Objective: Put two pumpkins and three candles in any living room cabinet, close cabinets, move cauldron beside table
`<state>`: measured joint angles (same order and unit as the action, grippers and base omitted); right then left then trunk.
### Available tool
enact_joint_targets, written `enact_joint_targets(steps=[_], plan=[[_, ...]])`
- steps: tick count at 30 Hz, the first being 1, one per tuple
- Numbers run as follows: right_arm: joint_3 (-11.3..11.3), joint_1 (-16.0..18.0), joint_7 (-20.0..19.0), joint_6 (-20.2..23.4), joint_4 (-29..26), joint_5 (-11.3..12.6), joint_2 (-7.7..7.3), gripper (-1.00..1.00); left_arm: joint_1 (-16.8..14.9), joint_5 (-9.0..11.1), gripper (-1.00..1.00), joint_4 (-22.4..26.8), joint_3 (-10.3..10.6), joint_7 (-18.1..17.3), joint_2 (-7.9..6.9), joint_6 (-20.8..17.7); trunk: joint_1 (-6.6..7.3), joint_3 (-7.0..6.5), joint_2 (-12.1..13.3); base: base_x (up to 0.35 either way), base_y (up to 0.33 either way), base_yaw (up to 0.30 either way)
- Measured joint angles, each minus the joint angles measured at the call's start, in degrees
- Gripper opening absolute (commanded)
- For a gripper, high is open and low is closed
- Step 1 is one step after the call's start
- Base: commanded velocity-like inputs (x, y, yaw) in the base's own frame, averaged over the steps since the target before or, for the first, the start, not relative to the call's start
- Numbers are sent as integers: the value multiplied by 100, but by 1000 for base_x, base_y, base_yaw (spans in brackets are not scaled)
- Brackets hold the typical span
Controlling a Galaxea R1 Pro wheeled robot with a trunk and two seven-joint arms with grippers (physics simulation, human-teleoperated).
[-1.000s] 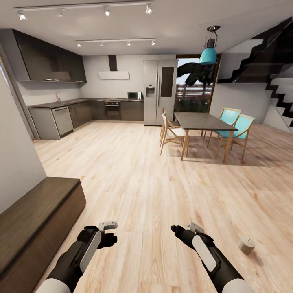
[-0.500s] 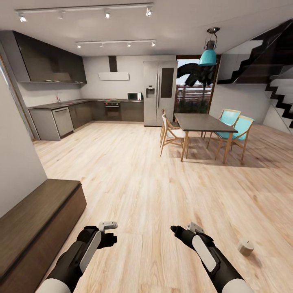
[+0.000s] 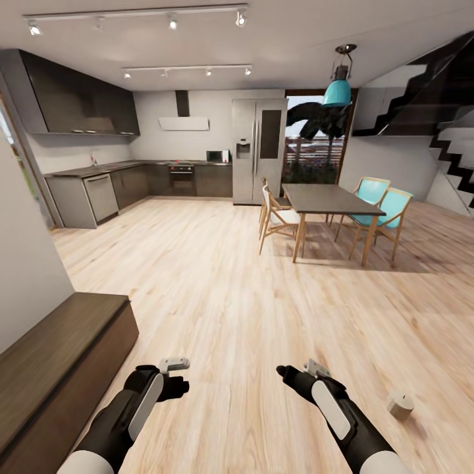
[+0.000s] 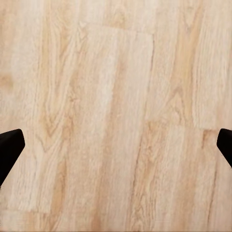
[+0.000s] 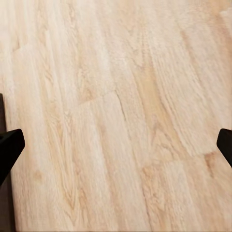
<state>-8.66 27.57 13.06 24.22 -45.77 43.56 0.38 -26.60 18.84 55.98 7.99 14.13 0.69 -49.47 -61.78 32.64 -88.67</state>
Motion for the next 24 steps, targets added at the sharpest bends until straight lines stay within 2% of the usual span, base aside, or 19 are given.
enact_joint_targets(steps=[24], plan=[[2, 0, -8, 14, 0, 5, 6, 100, 0, -11, 100, 47, 10, 8, 3, 7, 1, 0, 0, 335, 0, 0]])
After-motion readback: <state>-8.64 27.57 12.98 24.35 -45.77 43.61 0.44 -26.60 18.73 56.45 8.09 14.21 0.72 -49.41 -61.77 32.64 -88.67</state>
